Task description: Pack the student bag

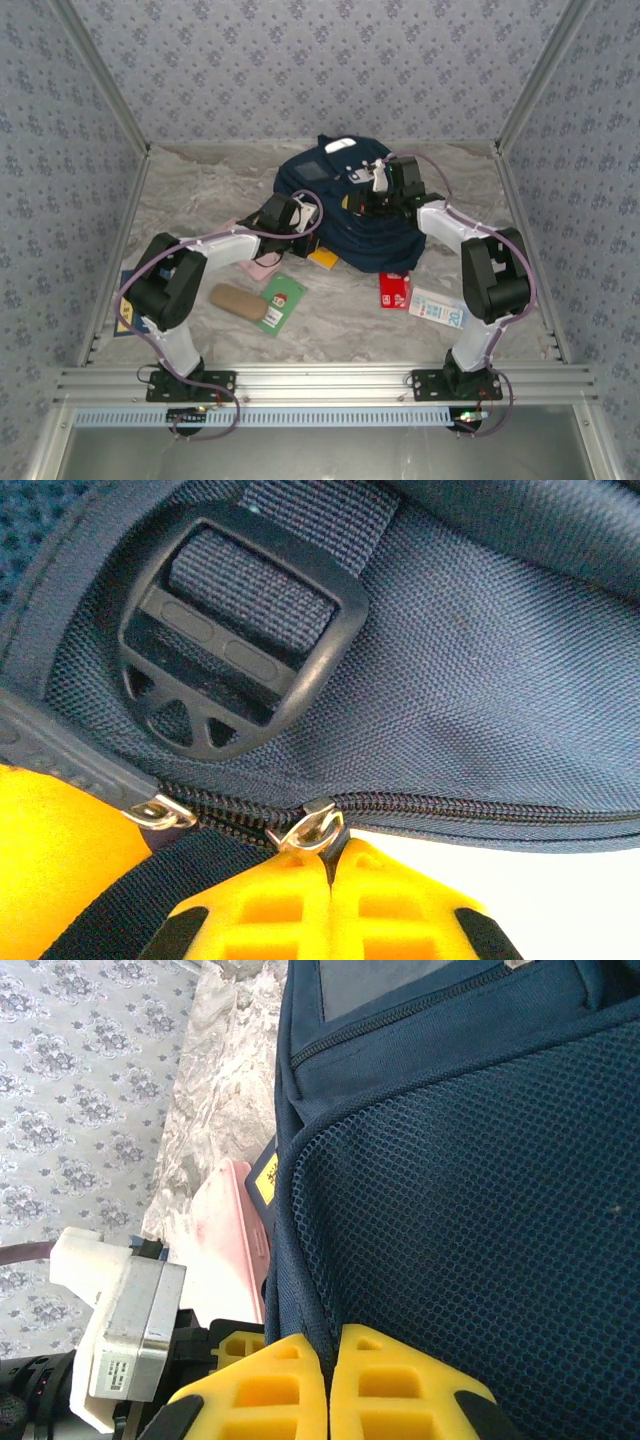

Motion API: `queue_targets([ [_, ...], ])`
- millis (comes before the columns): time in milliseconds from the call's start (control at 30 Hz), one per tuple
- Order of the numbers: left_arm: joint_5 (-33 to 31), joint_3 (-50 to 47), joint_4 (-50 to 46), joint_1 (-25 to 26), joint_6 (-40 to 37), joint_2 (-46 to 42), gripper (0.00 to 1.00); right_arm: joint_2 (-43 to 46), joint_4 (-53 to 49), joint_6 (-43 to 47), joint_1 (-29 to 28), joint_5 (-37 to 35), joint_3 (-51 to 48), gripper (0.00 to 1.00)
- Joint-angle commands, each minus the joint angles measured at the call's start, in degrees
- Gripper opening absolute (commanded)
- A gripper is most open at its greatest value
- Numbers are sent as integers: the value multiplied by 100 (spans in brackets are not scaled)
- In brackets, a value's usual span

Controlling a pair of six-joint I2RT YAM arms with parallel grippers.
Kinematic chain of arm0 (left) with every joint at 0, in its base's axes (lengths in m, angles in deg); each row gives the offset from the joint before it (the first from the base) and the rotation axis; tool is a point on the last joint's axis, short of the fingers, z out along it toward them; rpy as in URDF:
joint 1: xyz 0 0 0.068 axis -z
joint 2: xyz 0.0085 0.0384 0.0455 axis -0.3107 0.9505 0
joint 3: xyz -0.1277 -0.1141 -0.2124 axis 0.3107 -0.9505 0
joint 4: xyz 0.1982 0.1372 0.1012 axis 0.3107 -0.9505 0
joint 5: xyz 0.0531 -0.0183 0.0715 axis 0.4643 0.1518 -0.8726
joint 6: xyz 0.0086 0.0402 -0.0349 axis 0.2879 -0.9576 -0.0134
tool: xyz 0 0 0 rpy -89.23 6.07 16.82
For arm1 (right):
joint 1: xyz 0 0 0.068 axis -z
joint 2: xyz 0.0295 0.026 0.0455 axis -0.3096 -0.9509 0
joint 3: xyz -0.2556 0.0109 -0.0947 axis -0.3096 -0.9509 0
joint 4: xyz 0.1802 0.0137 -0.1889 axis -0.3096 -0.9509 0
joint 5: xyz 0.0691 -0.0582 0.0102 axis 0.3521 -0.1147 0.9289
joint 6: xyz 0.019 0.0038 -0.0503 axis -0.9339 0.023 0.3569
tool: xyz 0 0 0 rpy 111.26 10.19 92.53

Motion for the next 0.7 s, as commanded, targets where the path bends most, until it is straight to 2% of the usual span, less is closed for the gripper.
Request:
queue_targets([
  [0,590,-34,-334,219,41,9,2,-81,501,-334,100,-146,-112,0],
  [400,790,200,-487,526,34,153,7,-72,550,-401,115,-155,-139,0],
  [667,750,186,-434,508,95,288,8,-42,563,-398,115,-154,-206,0],
])
